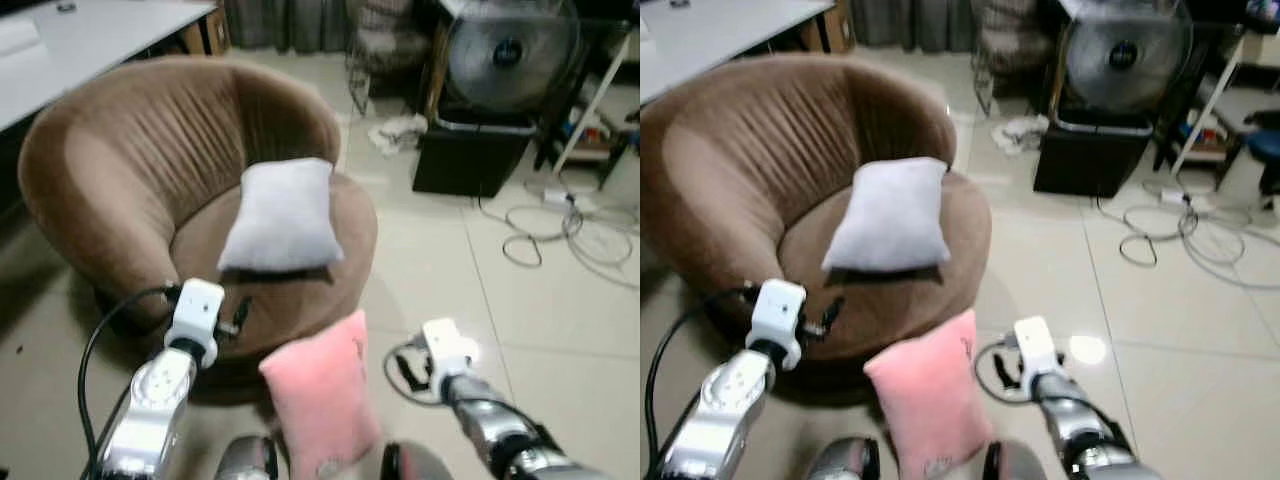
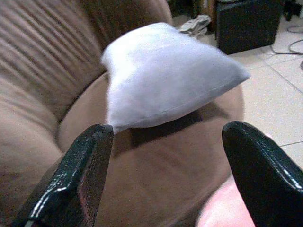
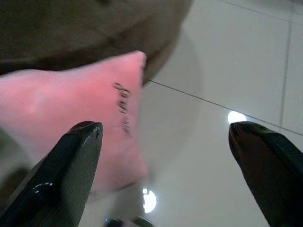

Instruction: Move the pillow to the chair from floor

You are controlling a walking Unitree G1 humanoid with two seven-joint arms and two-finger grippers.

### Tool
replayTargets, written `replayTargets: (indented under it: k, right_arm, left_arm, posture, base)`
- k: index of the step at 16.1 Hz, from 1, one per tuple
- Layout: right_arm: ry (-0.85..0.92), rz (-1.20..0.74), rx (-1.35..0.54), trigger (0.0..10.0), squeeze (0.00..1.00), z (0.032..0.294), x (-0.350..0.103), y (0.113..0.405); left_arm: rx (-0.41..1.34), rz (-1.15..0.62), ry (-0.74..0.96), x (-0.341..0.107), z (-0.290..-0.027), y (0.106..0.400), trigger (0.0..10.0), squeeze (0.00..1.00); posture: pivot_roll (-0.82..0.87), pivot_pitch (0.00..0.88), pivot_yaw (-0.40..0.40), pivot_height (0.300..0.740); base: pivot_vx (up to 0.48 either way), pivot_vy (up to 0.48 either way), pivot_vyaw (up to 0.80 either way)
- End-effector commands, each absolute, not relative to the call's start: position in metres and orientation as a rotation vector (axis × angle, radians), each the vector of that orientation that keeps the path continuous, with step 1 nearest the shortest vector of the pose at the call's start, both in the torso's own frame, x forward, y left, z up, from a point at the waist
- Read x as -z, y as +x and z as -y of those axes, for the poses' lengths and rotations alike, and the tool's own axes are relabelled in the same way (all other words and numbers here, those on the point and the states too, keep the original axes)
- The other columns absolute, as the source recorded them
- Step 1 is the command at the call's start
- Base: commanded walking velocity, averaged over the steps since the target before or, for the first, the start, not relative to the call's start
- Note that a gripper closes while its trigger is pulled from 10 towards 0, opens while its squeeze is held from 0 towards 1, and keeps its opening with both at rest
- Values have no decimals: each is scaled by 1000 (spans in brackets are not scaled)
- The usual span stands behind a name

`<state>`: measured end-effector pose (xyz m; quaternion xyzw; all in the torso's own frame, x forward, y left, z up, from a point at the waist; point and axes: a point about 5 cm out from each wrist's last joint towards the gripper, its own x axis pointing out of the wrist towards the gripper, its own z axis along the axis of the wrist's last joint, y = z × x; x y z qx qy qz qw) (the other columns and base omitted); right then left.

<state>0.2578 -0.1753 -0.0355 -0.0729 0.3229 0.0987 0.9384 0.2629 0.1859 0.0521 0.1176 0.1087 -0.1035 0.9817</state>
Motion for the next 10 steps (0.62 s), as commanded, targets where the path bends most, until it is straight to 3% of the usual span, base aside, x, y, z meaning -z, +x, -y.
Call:
replayTargets:
  k: [1, 10]
  right_arm:
    - [-147, -662, -180, 10000, 0, 183, 34, 259]
    - [-134, -650, -177, 10000, 0, 182, 31, 263]
  left_arm:
    - [229, -221, 238, -51, -180, 264, 10000, 0]
    - [240, -226, 246, -51, -178, 267, 10000, 0]
  posture:
    - [71, 0, -12, 645]
    - [68, 0, -6, 633]
  base:
    - [296, 0, 0]
    - [0, 0, 0]
